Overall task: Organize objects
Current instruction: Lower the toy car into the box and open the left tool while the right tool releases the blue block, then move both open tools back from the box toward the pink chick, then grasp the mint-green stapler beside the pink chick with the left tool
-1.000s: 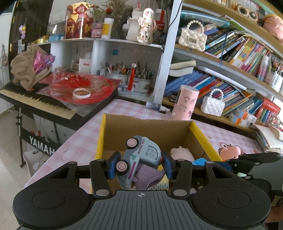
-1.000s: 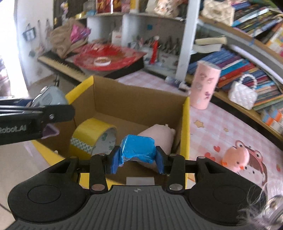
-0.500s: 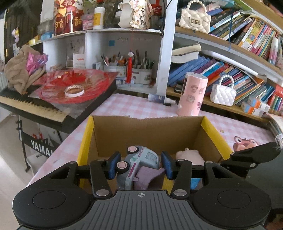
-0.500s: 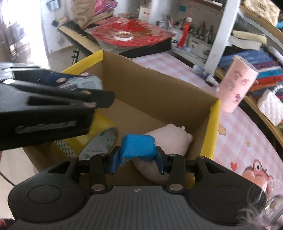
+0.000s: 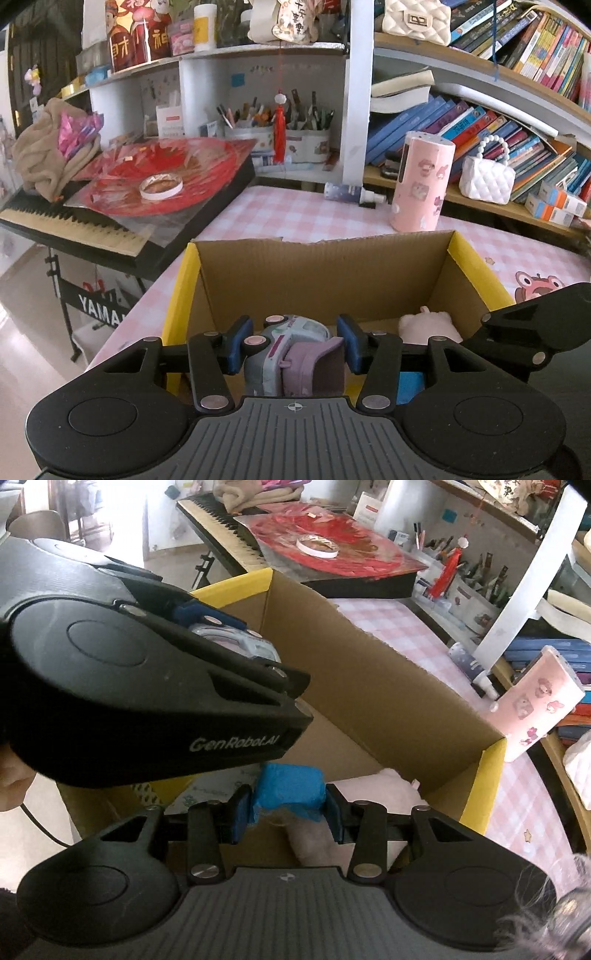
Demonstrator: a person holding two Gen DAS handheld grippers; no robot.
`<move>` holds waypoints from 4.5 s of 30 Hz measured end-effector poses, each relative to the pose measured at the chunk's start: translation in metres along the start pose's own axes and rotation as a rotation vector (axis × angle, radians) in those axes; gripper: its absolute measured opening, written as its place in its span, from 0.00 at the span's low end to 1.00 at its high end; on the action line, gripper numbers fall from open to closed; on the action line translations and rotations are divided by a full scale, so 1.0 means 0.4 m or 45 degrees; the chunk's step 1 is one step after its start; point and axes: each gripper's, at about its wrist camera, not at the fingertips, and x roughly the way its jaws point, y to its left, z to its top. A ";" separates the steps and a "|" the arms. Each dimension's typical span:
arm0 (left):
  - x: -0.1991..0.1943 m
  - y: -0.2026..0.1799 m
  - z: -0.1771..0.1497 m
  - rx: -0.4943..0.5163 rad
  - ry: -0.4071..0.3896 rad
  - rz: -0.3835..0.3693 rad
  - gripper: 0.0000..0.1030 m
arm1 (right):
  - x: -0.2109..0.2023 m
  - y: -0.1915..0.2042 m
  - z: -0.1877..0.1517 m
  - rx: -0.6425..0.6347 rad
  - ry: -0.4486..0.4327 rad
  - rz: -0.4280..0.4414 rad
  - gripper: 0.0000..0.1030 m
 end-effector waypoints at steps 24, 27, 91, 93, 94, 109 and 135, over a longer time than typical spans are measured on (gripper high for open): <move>-0.185 0.035 -0.042 -0.087 -0.225 -0.009 0.74 | -0.120 0.019 -0.038 0.269 -0.212 -0.140 0.59; -0.222 0.040 -0.052 -0.090 -0.265 -0.002 0.77 | -0.151 0.023 -0.049 0.315 -0.256 -0.199 0.60; -0.486 -0.028 -0.419 0.074 -0.040 -0.247 0.93 | -0.416 0.381 -0.503 0.897 -0.137 -0.753 0.95; -0.482 -0.044 -0.417 0.086 -0.036 -0.267 0.93 | -0.424 0.372 -0.517 0.917 -0.129 -0.772 0.95; -0.480 -0.051 -0.415 0.090 -0.035 -0.275 0.93 | -0.427 0.367 -0.524 0.927 -0.123 -0.780 0.95; -0.415 -0.231 -0.375 0.192 0.002 -0.402 0.93 | -0.470 0.239 -0.645 1.080 -0.055 -0.880 0.95; -0.246 -0.551 -0.261 0.199 0.010 -0.420 0.92 | -0.499 -0.161 -0.762 1.166 -0.151 -0.873 0.93</move>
